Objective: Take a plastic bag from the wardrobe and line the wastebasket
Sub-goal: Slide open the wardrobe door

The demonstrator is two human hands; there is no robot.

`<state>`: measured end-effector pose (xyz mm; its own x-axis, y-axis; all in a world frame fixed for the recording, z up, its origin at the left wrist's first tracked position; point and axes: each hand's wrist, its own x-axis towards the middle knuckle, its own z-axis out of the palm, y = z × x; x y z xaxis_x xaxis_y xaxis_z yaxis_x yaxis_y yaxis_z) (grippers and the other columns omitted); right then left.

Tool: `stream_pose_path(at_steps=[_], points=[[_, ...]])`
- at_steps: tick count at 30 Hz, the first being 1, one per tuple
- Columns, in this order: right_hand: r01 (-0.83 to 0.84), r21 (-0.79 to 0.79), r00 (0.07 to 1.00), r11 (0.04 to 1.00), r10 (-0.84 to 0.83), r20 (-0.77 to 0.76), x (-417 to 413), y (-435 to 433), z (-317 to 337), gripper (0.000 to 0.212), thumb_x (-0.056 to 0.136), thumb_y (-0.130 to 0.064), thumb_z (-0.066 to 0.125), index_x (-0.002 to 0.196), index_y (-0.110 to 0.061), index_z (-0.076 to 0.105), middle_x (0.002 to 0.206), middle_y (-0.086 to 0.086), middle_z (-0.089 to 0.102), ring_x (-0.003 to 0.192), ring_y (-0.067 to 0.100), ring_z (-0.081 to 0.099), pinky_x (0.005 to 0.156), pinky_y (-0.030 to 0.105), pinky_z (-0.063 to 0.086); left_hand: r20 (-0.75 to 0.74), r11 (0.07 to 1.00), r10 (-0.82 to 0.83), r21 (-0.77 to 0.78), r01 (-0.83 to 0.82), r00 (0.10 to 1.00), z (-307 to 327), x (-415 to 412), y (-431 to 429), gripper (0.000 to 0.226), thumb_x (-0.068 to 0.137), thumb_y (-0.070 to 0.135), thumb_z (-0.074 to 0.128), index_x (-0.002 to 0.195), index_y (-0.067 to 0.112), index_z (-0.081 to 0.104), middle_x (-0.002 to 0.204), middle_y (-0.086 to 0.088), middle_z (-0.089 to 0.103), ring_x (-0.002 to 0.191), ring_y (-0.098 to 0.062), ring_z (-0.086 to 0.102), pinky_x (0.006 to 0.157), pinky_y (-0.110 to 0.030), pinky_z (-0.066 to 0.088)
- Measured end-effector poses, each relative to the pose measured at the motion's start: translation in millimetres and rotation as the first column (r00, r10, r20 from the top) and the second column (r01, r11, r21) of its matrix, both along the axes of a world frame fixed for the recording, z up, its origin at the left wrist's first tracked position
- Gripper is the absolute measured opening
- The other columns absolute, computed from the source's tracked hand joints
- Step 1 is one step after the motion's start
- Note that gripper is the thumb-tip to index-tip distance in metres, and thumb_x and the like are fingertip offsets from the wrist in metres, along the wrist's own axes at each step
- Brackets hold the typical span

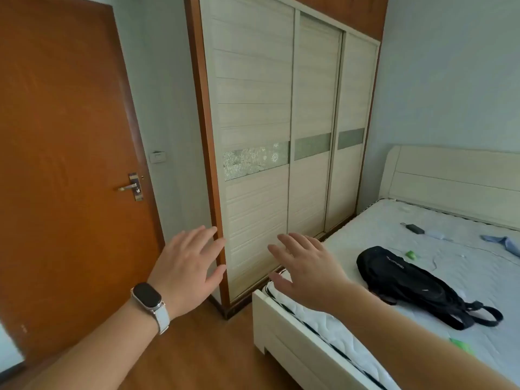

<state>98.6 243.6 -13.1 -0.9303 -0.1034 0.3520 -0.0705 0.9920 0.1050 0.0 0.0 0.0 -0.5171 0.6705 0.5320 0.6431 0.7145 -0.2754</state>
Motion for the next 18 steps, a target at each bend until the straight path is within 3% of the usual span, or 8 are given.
stream_pose_path(at_steps=[4,8,12,18], points=[[0.04,0.022,0.999,0.999,-0.04,-0.016,-37,-2,-6,0.06,0.094,-0.06,0.024,0.139,-0.027,0.044,0.143,0.004,0.052,0.132,0.029,0.049,0.109,0.048,0.04,0.014,1.0,0.013,-0.006,-0.012,1.0,-13,-39,-4,0.05,0.083,0.054,0.052,0.121,0.024,0.063,0.127,-0.006,0.064,0.116,-0.03,0.062,0.09,-0.048,0.053],[0.029,0.027,1.0,0.999,-0.029,-0.006,-95,-10,-10,0.061,0.094,-0.061,0.023,0.144,-0.029,0.036,0.149,0.003,0.046,0.138,0.027,0.042,0.114,0.047,0.034,0.031,1.0,-0.025,0.012,0.025,0.999,-23,-95,-13,0.049,0.082,0.053,0.054,0.12,0.023,0.064,0.126,-0.007,0.065,0.114,-0.031,0.063,0.088,-0.049,0.054],[0.043,0.067,0.999,0.997,-0.043,-0.002,-164,-35,-7,0.056,0.093,-0.058,0.032,0.139,-0.027,0.045,0.14,0.003,0.054,0.129,0.027,0.052,0.107,0.045,0.042,0.065,0.999,-0.032,0.02,0.031,0.997,-28,-160,-34,0.049,0.085,0.054,0.051,0.121,0.023,0.063,0.127,-0.007,0.064,0.115,-0.03,0.062,0.089,-0.048,0.054],[0.057,0.047,0.998,0.997,-0.057,0.0,-254,-66,11,0.069,0.092,-0.063,0.013,0.145,-0.027,0.036,0.152,0.003,0.041,0.141,0.029,0.038,0.116,0.047,0.029,0.09,0.999,-0.037,0.015,0.035,0.995,-21,-258,-64,0.057,0.089,0.059,0.033,0.121,0.023,0.064,0.127,-0.007,0.065,0.115,-0.03,0.063,0.09,-0.05,0.053]])
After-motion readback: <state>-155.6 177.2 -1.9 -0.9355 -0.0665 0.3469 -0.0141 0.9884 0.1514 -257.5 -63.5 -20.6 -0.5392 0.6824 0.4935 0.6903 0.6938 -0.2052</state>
